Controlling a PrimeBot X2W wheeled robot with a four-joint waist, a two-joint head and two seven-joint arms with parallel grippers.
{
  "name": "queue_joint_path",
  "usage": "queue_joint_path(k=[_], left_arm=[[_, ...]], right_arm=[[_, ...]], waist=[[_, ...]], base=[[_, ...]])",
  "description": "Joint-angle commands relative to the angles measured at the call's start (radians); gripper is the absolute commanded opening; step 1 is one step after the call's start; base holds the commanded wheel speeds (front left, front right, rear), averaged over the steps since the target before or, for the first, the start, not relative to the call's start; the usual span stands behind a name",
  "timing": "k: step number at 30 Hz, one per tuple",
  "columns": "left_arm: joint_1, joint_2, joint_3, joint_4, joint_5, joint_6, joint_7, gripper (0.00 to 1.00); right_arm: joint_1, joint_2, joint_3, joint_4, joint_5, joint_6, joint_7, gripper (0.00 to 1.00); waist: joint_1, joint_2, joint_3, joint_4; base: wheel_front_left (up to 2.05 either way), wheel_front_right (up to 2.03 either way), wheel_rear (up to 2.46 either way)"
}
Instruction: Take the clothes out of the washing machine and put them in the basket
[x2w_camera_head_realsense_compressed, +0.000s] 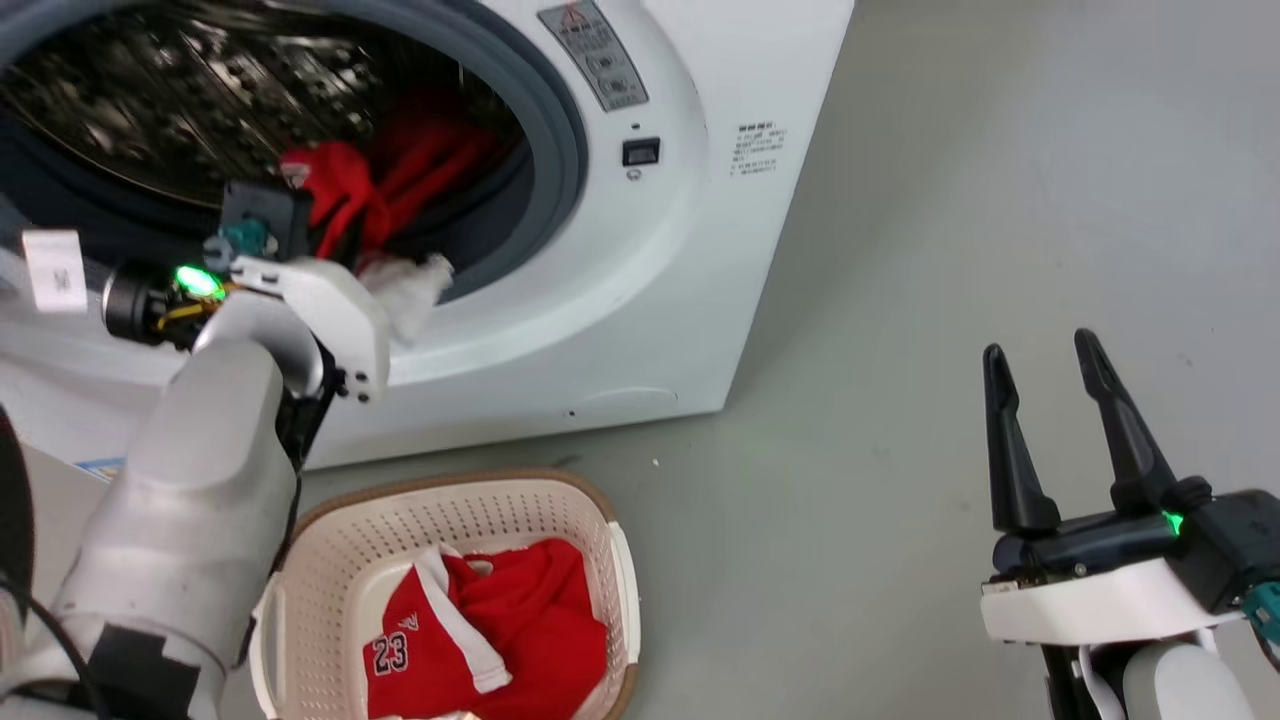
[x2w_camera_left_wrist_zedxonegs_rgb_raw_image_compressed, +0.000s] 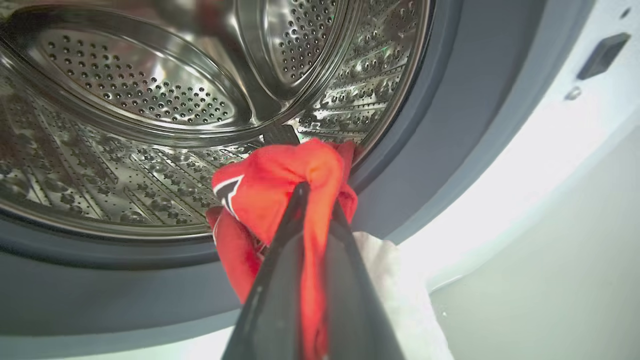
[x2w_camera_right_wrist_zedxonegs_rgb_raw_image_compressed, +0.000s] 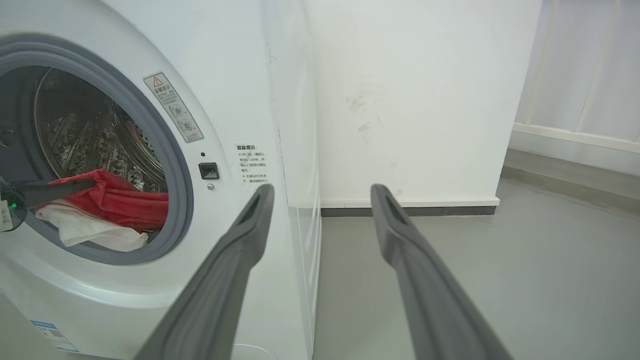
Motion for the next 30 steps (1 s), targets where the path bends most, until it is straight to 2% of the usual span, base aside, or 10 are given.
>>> queue_joint_path(k=[1, 7, 8, 14, 16, 24, 30], left_arm=[[0.047, 0.011, -0.009, -0.039, -0.019, 0.0, -0.019, 0.0], [0.18, 0.033, -0.019, -0.164, -0.045, 0.005, -0.039, 0.0], [0.252, 0.044, -0.02, -0.249, -0.051, 0.024, -0.036, 0.0], [0.404, 0.081, -0.026, -0.493, -0.068, 0.079, 0.021, 0.0], [0.428, 0.092, -0.027, -0.54, -0.065, 0.091, 0.036, 0.0], [0.616, 0.175, -0.027, -0.905, -0.078, 0.181, 0.164, 0.0], [0.704, 0.217, -0.027, -1.035, -0.089, 0.22, 0.22, 0.0]], right_arm=[[0.027, 0.001, -0.003, 0.005, -0.008, -0.001, -0.002, 1.0], [0.075, 0.001, -0.003, 0.012, -0.02, -0.001, -0.002, 1.0], [0.098, 0.001, -0.006, 0.014, -0.022, -0.001, -0.002, 1.0], [0.127, 0.001, -0.009, 0.017, -0.023, -0.001, -0.002, 1.0], [0.133, 0.001, -0.009, 0.017, -0.022, -0.001, -0.002, 1.0], [0.145, 0.001, -0.012, 0.016, -0.019, -0.001, -0.002, 1.0], [0.129, 0.001, -0.014, 0.014, -0.019, -0.001, -0.002, 1.0]], waist=[[0.0003, 0.0, -0.055, 0.022], [0.0003, 0.0, -0.13, 0.038], [0.0003, 0.0, -0.161, 0.046], [0.0003, 0.0, -0.205, 0.064], [0.0003, 0.0, -0.21, 0.067], [0.0003, 0.0, -0.223, 0.085], [0.0003, 0.0, -0.203, 0.092]], base=[[0.0, 0.0, 0.0], [0.0, 0.0, 0.0], [0.0, 0.0, 0.0], [0.0, 0.0, 0.0], [0.0, 0.0, 0.0], [0.0, 0.0, 0.0], [0.0, 0.0, 0.0]])
